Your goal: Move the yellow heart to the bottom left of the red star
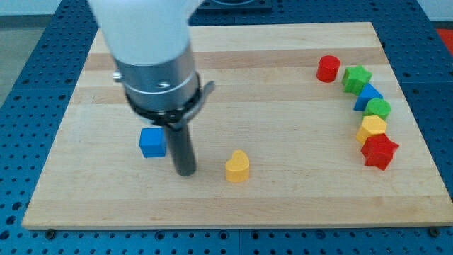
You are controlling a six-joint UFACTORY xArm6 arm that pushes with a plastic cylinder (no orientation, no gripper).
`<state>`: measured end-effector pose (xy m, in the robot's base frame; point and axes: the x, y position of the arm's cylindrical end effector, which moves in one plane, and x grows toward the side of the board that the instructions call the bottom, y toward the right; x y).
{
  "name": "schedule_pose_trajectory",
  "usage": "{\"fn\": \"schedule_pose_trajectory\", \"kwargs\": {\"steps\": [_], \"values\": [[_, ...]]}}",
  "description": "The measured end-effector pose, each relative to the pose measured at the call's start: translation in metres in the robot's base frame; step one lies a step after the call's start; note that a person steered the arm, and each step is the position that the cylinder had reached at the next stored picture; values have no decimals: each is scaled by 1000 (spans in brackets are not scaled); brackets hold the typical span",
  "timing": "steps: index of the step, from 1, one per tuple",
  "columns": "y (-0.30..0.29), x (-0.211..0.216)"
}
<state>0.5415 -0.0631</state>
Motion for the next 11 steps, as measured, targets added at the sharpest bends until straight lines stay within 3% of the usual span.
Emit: {"fn": "schedule_pose_trajectory", "kwargs": {"steps": [1,3,5,7,8,10,11], "values": [[53,0],[73,-2],[130,3],[39,15],[53,35],[155,35],[169,35]]}}
